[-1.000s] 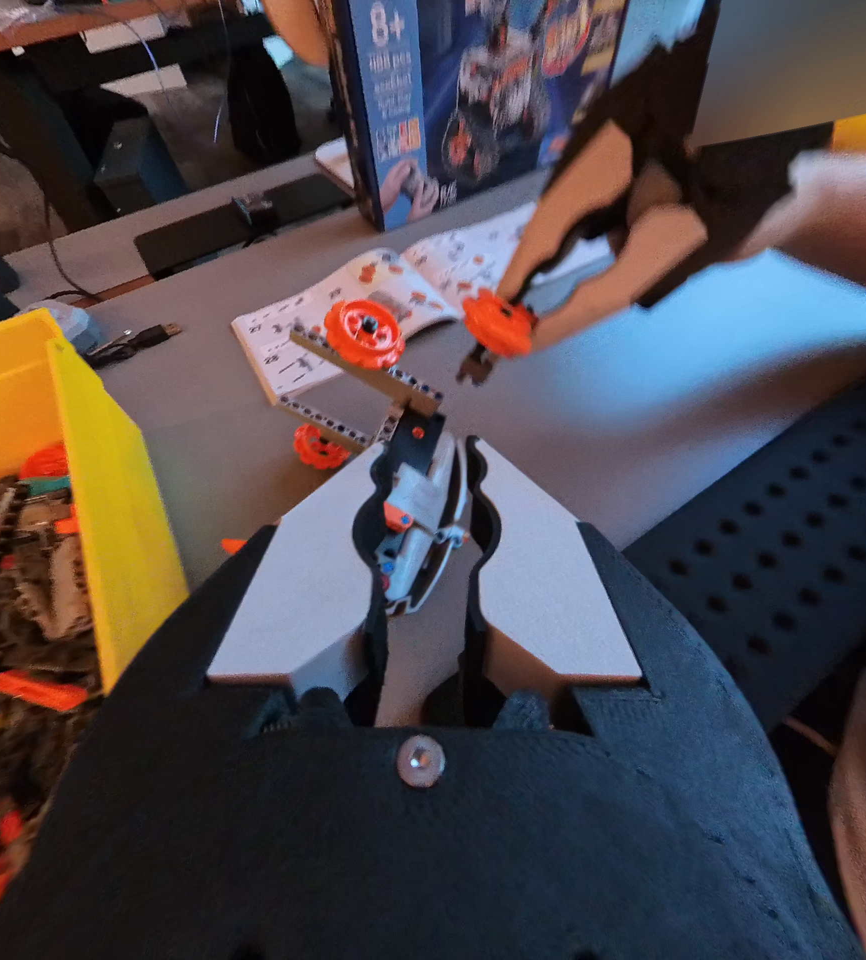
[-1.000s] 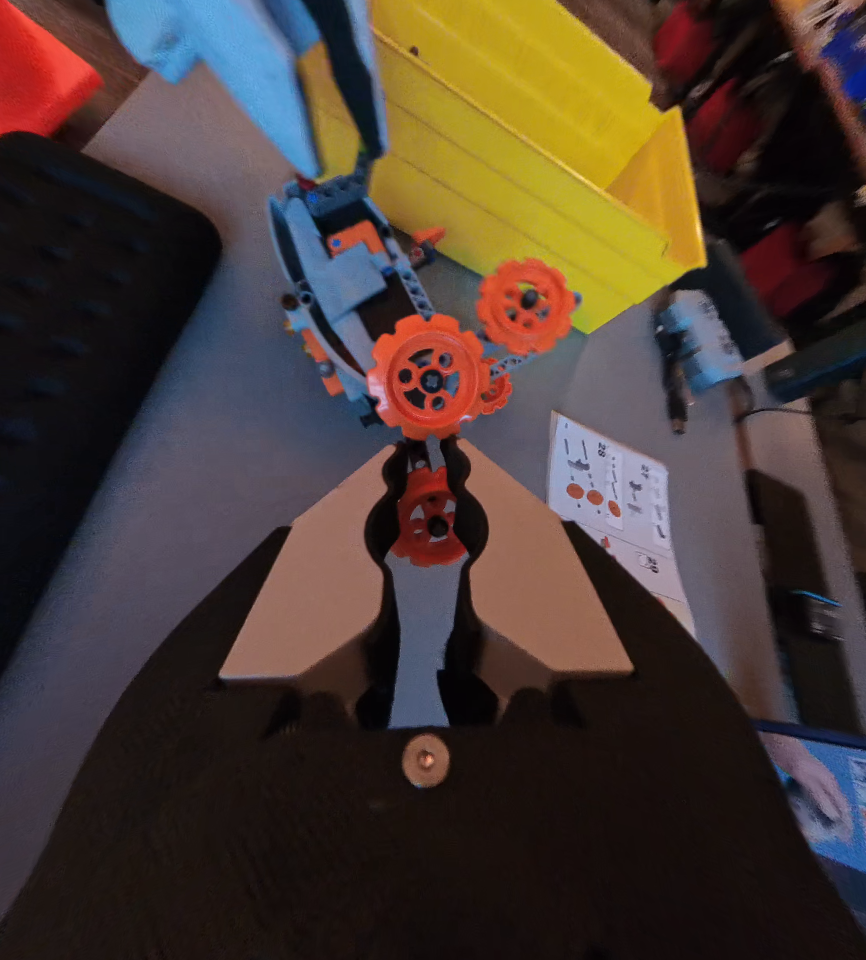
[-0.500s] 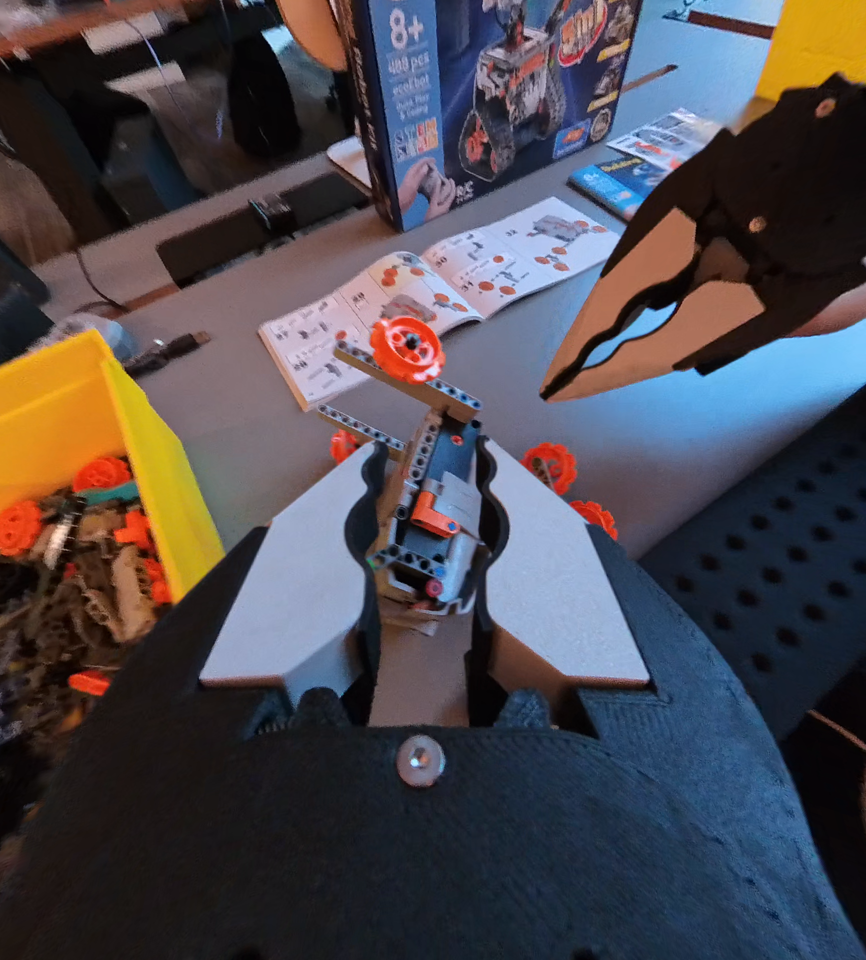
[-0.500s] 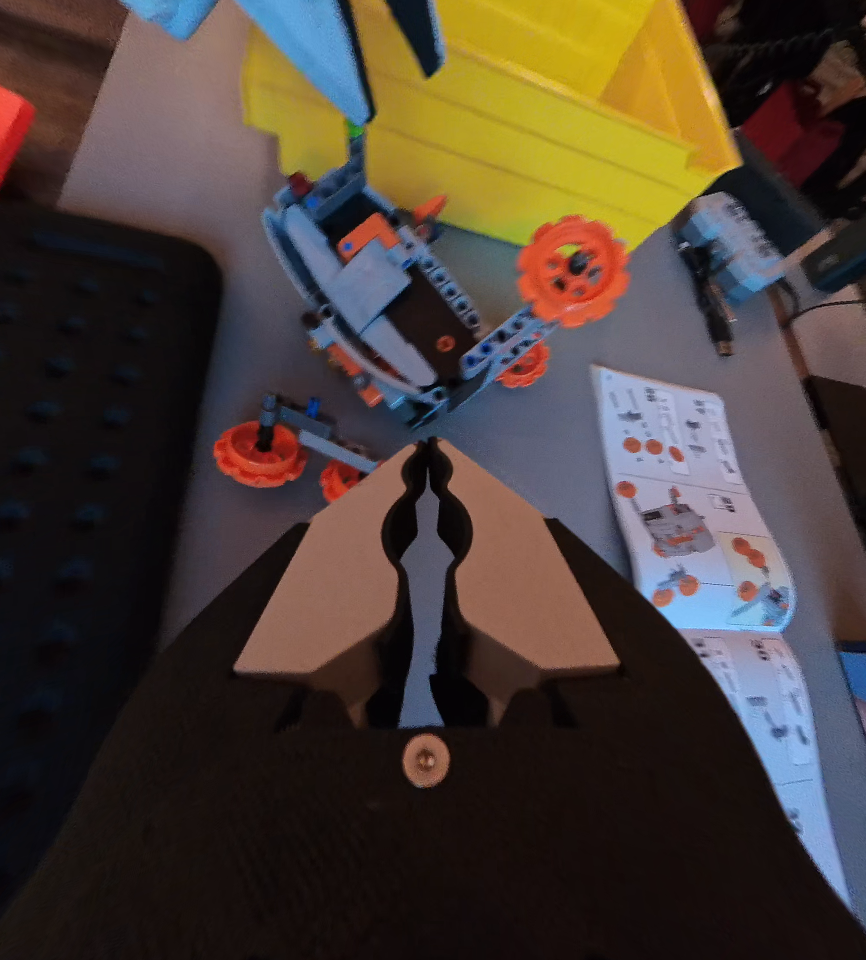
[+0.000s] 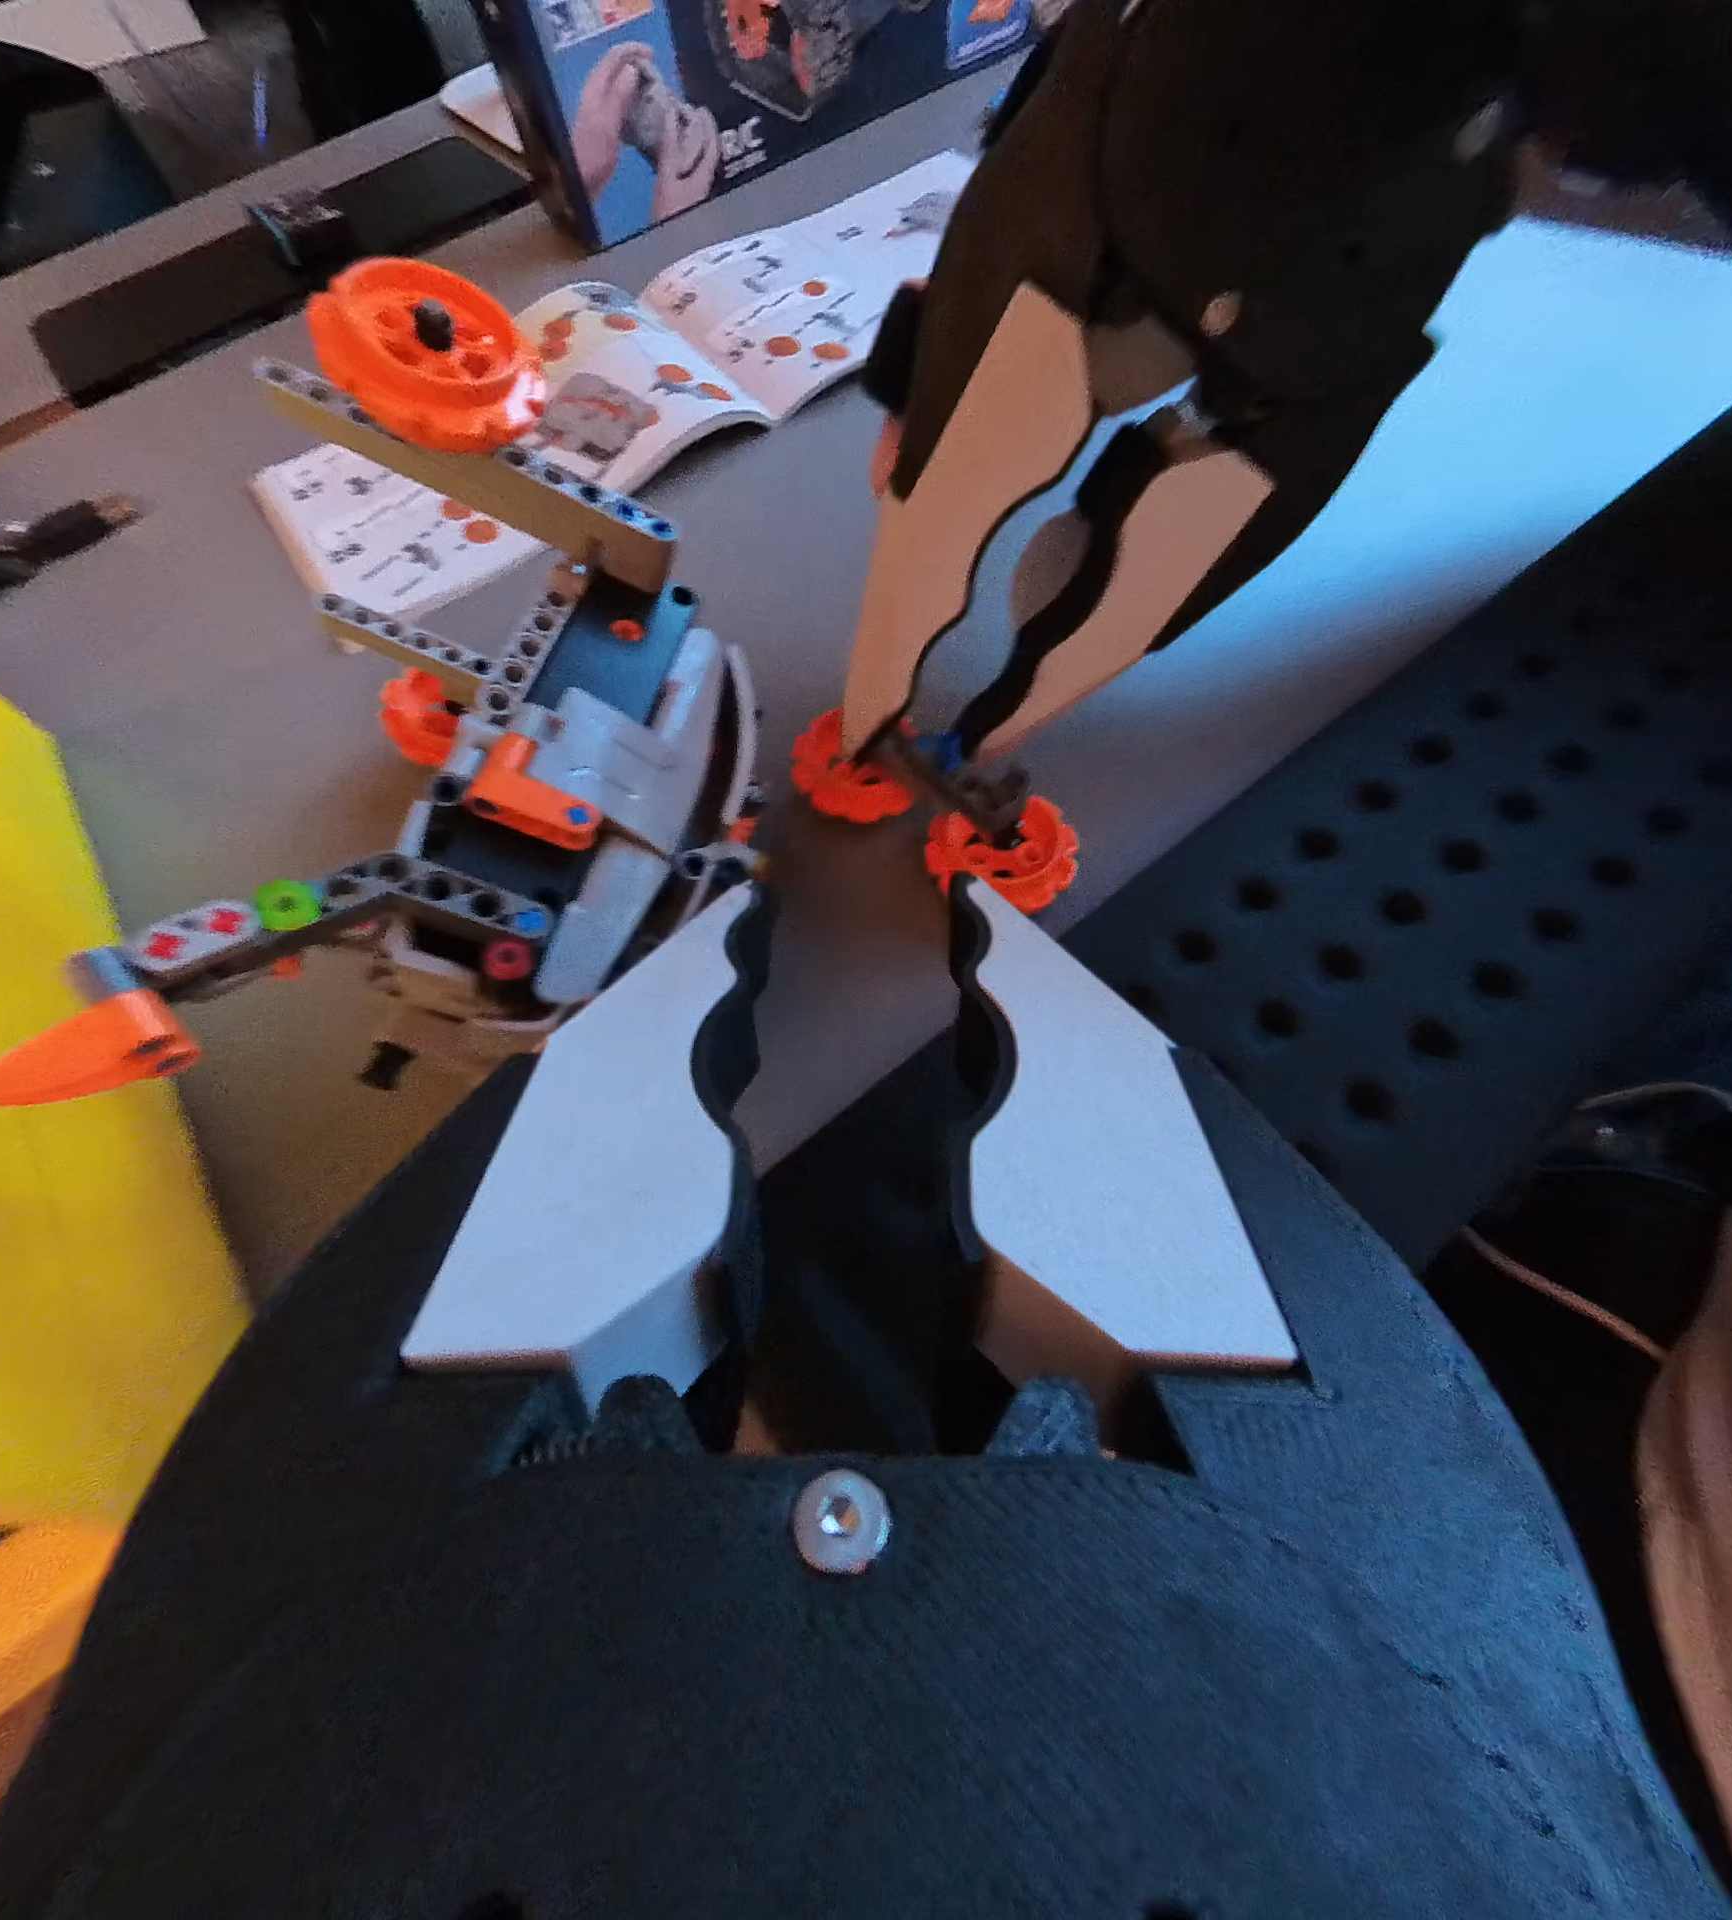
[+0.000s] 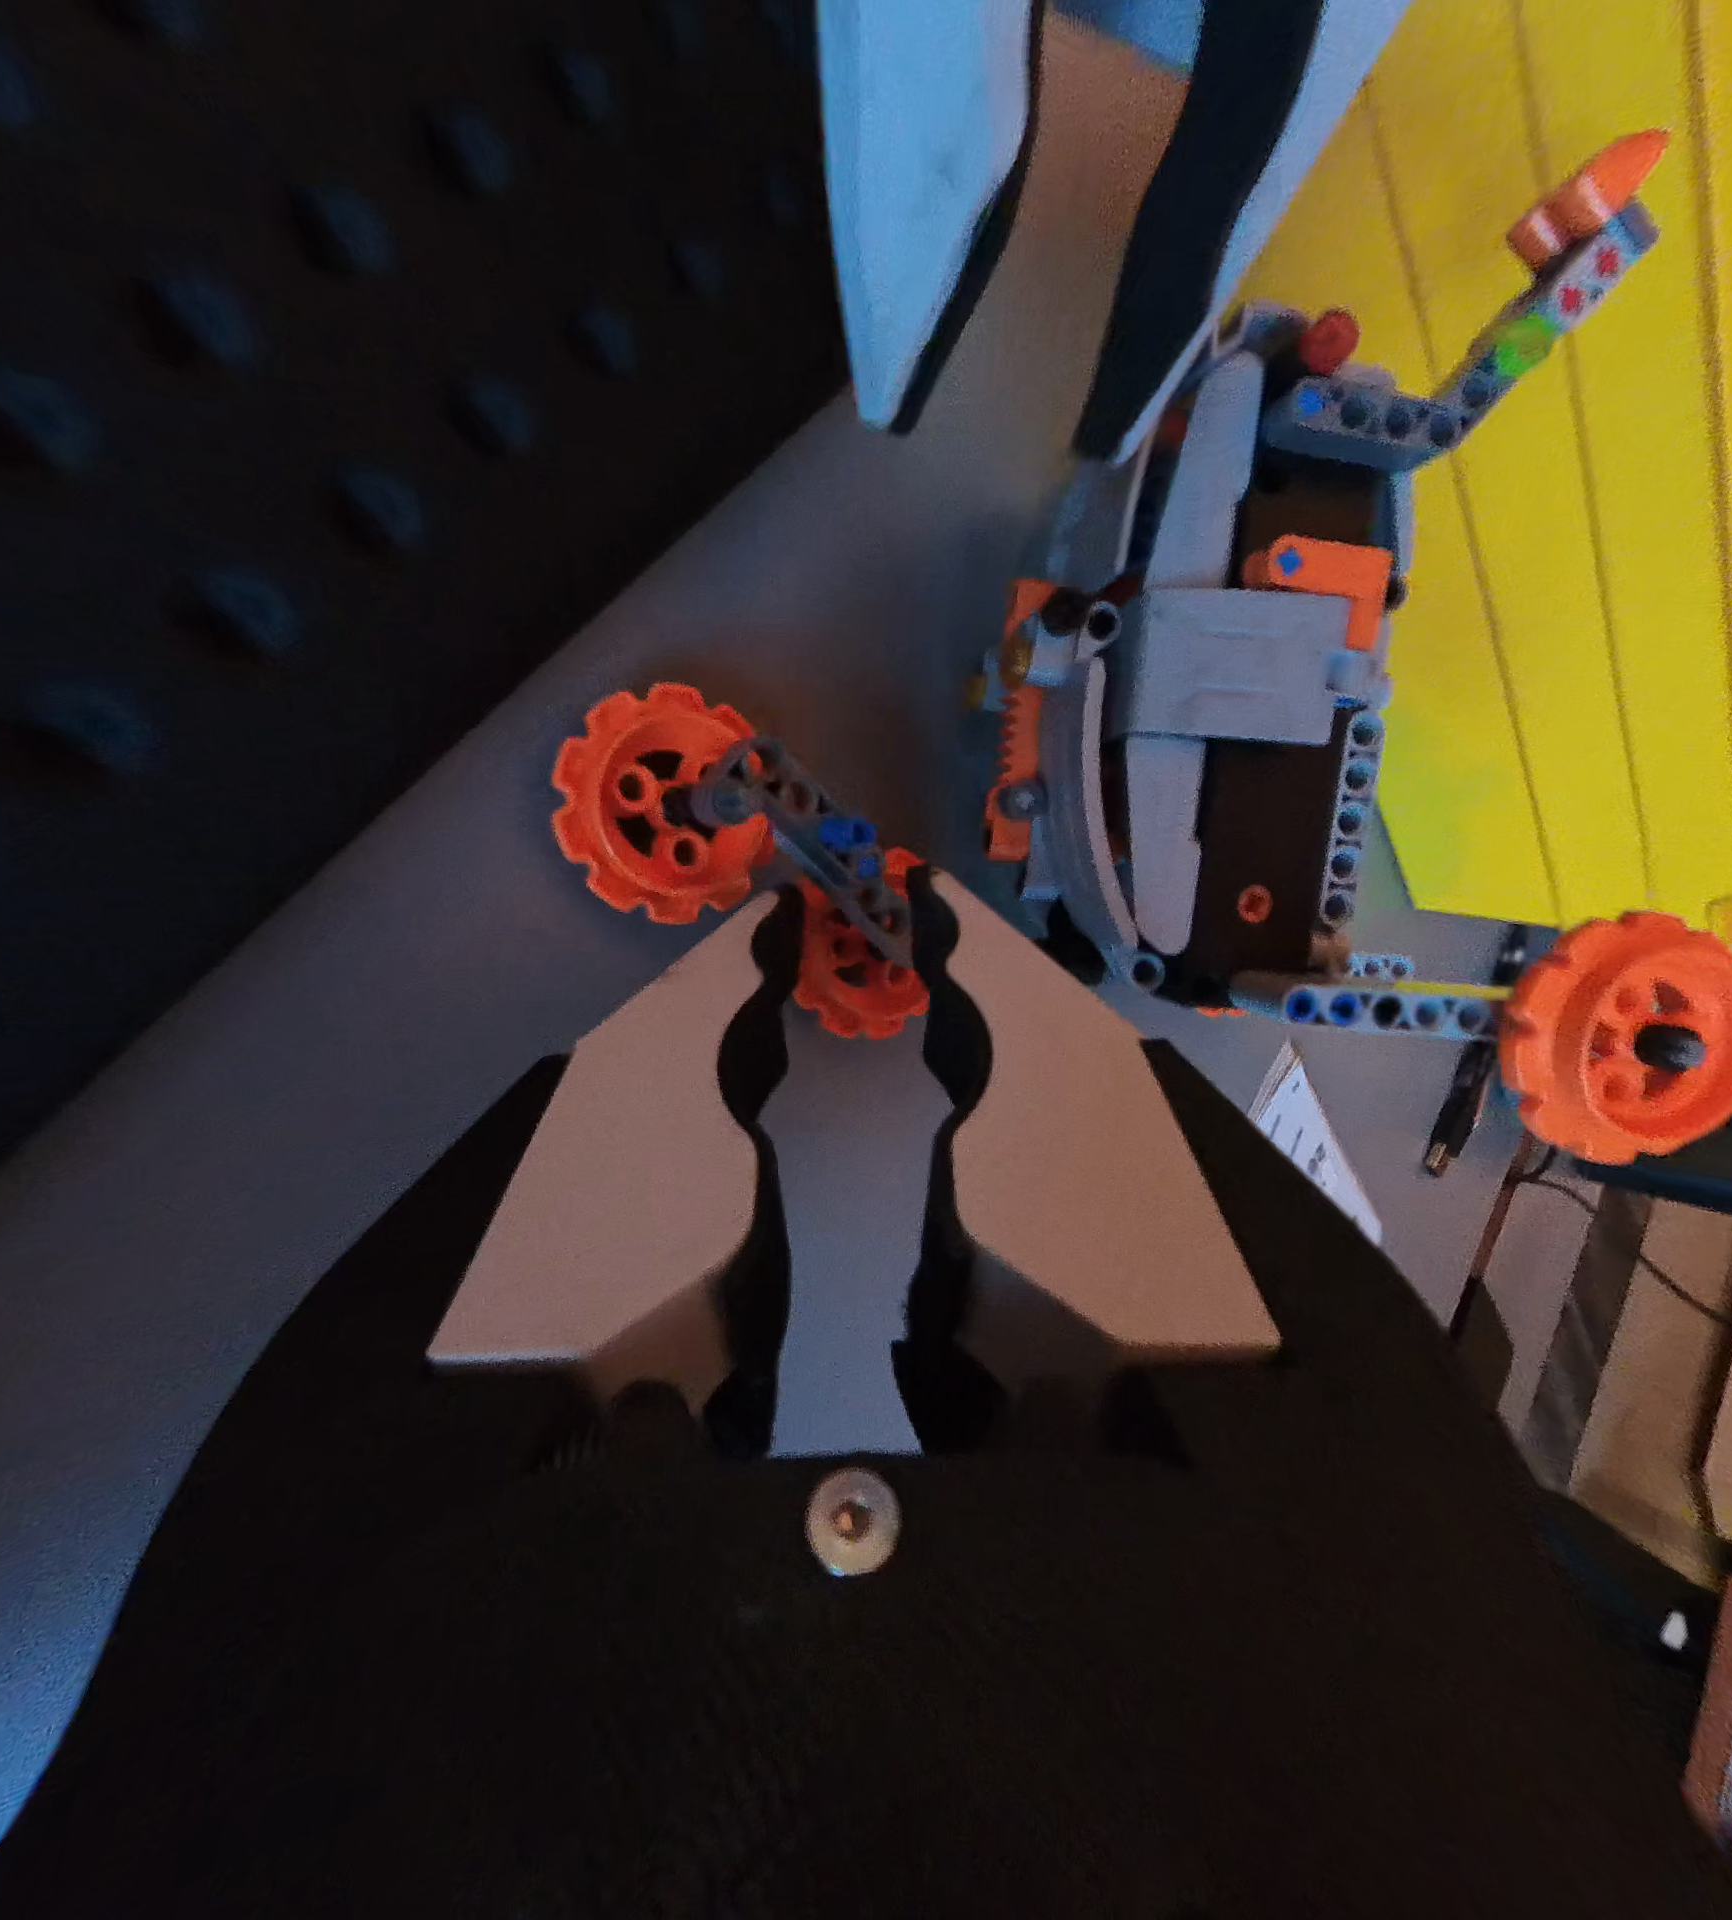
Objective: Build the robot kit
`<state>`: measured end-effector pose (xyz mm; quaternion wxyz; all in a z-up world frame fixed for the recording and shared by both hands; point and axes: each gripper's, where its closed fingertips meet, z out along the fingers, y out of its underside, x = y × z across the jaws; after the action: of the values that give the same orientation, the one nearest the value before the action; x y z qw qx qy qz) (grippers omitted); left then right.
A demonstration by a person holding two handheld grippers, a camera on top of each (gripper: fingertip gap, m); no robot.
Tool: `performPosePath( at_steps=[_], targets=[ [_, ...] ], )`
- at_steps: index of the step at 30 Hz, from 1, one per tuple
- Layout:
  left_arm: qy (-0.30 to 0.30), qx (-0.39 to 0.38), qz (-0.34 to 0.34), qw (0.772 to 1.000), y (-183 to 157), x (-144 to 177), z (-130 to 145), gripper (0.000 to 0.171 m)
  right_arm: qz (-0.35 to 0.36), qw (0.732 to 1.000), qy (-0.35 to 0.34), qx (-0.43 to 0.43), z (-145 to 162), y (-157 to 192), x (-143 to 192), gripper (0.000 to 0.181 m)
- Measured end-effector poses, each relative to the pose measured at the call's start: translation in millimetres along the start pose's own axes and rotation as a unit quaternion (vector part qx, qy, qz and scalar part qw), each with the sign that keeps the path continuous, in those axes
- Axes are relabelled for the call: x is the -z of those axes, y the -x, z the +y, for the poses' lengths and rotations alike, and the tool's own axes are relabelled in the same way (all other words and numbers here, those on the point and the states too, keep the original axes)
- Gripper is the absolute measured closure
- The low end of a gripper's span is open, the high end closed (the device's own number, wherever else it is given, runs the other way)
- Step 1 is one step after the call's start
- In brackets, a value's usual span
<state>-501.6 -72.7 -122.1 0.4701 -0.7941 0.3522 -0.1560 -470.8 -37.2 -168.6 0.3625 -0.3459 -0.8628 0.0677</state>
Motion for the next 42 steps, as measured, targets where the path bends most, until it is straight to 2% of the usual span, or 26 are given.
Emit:
performPosePath(
  at_steps=[2,4,9,13,17,21,25,27,28,30,32,34,36,39,42],
  targets=[
    [-0.002,0.031,0.031,0.999,-14.8,-7.3,1.2,0.139,0.012,1.0,-0.006,-0.009,-2.4,-1.4,0.5,0.166],
    [0.007,0.052,0.037,0.998,-22.3,-17.6,4.3,0.135,0.035,0.998,0.019,-0.046,3.3,-7.0,3.8,0.17],
    [0.003,0.051,-0.02,0.998,-14.1,-33.1,-4.5,0.126,0.059,0.993,0.02,-0.103,-2.4,-4.3,22.0,0.171],
    [-0.016,0.061,0.033,0.997,-26.6,-36.3,-20.8,0.137,0.056,0.993,0.009,-0.105,-9.0,-2.5,35.7,0.171],
    [-0.041,0.139,0.103,0.984,-29.7,-33.7,-33.9,0.149,0.08,0.995,0.026,-0.059,-6.1,-4.7,43.1,0.171],
    [-0.048,0.2,0.166,0.964,-33.0,-33.5,-37.4,0.156,0.09,0.994,0.009,-0.053,-14.6,-3.4,47.3,0.171],
    [-0.03,0.225,0.18,0.957,-34.3,-33.2,-35.9,0.157,0.1,0.994,0.013,-0.052,-16.1,-2.0,48.6,0.171],
    [-0.038,0.251,0.174,0.952,-30.5,-30.9,-41.1,0.157,0.131,0.99,0.001,-0.052,-18.3,-8.3,51.8,0.171],
    [-0.043,0.27,0.174,0.946,-28.5,-29.1,-43.9,0.157,0.153,0.987,-0.009,-0.05,-20.2,-11.9,53.8,0.169],
    [-0.041,0.303,0.178,0.935,-28.3,-28.2,-45.3,0.158,0.201,0.978,-0.026,-0.045,-25.5,-17.8,59.9,0.144],
    [-0.043,0.33,0.186,0.924,-32.1,-28.0,-46.0,0.158,0.248,0.968,-0.019,-0.035,-27.3,-19.7,68.2,0.13],
    [-0.036,0.349,0.202,0.914,-39.0,-28.7,-45.3,0.158,0.274,0.961,-0.019,0.014,-32.8,-12.7,74.5,0.129],
    [-0.022,0.347,0.209,0.914,-44.7,-32.4,-41.9,0.158,0.268,0.963,-0.012,0.025,-32.3,-5.1,74.9,0.129],
    [-0.01,0.331,0.21,0.92,-48.5,-36.5,-40.9,0.159,0.231,0.972,-0.024,-0.04,-27.0,-1.3,74.6,0.127],
    [0.002,0.305,0.179,0.935,-43.1,-40.3,-38.9,0.159,0.167,0.975,-0.083,-0.122,-35.3,1.5,77.0,0.127]
  ],
)
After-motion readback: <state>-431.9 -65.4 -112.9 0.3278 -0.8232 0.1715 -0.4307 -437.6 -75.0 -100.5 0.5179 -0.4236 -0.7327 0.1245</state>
